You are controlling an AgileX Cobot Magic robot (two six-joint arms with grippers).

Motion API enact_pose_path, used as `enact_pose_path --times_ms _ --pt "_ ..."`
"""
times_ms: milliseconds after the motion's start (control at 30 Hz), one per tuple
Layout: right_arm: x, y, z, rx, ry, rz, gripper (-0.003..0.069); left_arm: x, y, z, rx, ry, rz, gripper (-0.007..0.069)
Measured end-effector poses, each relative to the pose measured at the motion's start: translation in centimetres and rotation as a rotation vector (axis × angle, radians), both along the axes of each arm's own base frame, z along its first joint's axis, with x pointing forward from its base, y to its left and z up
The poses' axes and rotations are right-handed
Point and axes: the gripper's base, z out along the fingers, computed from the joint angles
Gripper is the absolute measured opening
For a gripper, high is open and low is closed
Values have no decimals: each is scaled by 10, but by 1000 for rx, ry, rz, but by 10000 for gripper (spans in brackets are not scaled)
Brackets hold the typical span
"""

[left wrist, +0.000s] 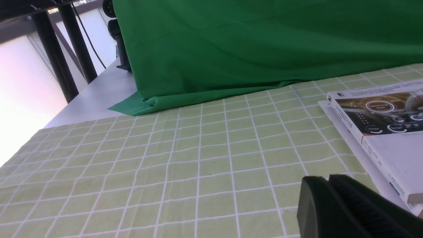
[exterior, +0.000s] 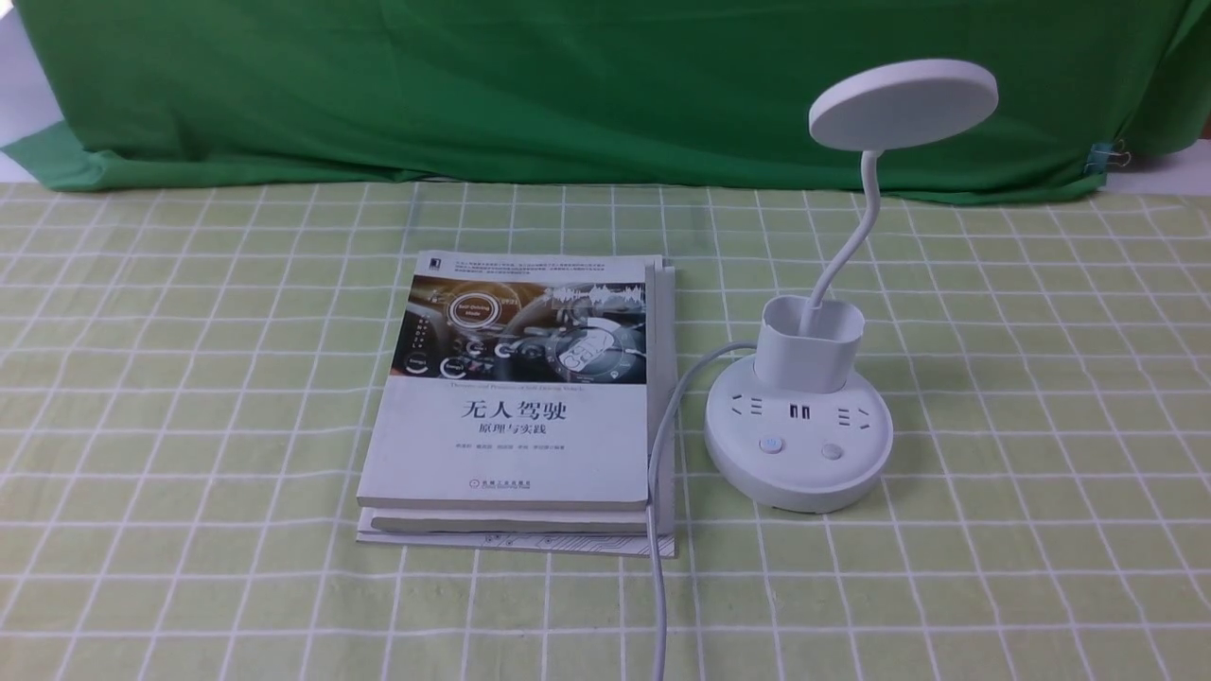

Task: Turn on the table lamp on the green coffee tablecloth with your hand.
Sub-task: 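Press the button on the base of the white desk lamp with the right gripper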

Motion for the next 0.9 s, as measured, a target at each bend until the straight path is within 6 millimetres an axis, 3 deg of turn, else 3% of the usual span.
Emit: enact_pose_path --times_ms 67,133,233,300,400,500,533,567,667,700,733,767,800,900 --pt "3 1 3 -51 89 16 64 0 0 0 0 0 0 22" --pt "6 3 12 -108 140 40 42 0 0 0 0 0 0 22" --pt "25 14 46 -350 381 186 38 0 0 0 0 0 0 22" --pt "45 25 62 -488 553 302 38 0 0 0 0 0 0 22" --pt "77 44 70 -652 749 447 39 0 0 0 0 0 0 22" --pt "121 70 65 -792 877 574 38 0 0 0 0 0 0 22" --pt "124 72 65 -793 886 577 38 0 0 0 0 0 0 22" --pt "145 85 58 -851 920 627 31 0 0 0 0 0 0 22" --pt "181 108 45 -924 965 695 27 0 0 0 0 0 0 22" --pt "183 109 45 -929 967 699 27 0 0 0 0 0 0 22" --pt "202 118 36 -947 991 721 27 0 0 0 0 0 0 22" --pt "202 118 36 -950 990 722 27 0 0 0 0 0 0 22" --pt "217 125 26 -968 1013 739 27 0 0 0 0 0 0 22" --pt "234 133 13 -980 1045 758 27 0 0 0 0 0 0 22"
